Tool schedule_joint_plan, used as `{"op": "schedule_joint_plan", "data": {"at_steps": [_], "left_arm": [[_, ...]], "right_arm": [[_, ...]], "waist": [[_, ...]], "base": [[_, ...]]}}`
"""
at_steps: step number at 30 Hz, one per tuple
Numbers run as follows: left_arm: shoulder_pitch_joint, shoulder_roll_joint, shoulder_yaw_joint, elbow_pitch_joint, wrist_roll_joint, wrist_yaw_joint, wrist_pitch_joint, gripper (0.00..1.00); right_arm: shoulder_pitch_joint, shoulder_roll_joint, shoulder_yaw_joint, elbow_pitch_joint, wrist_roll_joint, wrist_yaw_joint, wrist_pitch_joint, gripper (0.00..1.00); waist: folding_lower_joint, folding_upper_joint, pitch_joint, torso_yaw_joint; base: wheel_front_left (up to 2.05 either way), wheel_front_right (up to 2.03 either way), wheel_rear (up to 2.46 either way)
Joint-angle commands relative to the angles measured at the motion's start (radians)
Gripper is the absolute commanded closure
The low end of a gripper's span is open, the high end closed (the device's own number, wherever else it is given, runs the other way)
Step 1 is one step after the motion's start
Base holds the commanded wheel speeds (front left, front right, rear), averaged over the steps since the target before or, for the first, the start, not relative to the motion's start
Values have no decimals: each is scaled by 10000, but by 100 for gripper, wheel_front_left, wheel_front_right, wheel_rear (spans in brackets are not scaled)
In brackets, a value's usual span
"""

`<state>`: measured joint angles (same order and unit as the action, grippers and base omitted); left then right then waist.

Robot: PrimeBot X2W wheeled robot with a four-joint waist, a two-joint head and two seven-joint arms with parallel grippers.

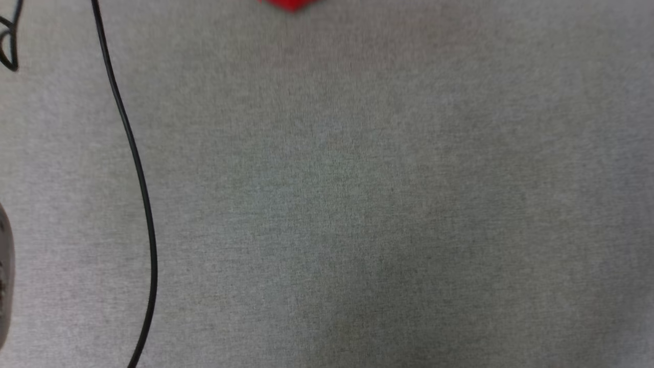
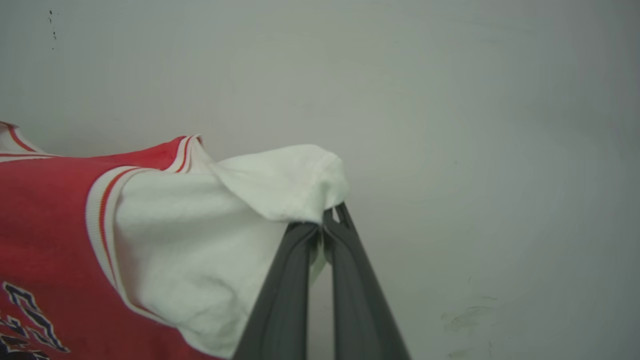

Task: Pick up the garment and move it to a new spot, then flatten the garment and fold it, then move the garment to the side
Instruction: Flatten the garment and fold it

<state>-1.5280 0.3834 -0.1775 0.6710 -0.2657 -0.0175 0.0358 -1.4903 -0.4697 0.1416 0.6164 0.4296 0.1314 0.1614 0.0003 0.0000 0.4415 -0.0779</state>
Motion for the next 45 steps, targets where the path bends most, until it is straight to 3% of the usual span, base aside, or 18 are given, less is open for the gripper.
{"op": "schedule_joint_plan", "data": {"at_steps": [1,10,19,28,31,38,45], "left_arm": [[-261,-5,23,255,10,39,-71,100],[26,-374,130,1548,-500,-107,-338,100],[1449,-694,347,2785,-1374,-763,-722,100],[4153,-832,303,3390,-2313,-1108,-1784,100],[5355,-878,-127,3143,-2644,-1131,-2117,100],[8294,-304,-684,2178,-3687,-1127,-2643,100],[11001,113,-486,1048,-4327,-1127,-2906,100]], "right_arm": [[-336,153,137,272,73,-14,-174,100],[-807,651,1116,1682,727,-12,-1094,100],[628,794,2093,2676,2030,-12,-2029,100],[3578,701,3214,2725,3370,-12,-2915,100],[4765,610,3532,2688,3881,-14,-3186,100],[7201,521,4175,2312,4660,-12,-3695,100],[9145,308,4404,1811,5066,-14,-4026,100]], "waist": [[-3,0,514,23],[-3,0,1312,149],[-3,0,1199,220],[-3,0,-9,264],[-3,0,-655,295],[-3,0,-1995,204],[-3,0,-3234,169]], "base": [[0,0,0],[0,0,0],[0,0,0],[0,0,0],[0,0,0],[0,0,0],[0,0,0]]}}
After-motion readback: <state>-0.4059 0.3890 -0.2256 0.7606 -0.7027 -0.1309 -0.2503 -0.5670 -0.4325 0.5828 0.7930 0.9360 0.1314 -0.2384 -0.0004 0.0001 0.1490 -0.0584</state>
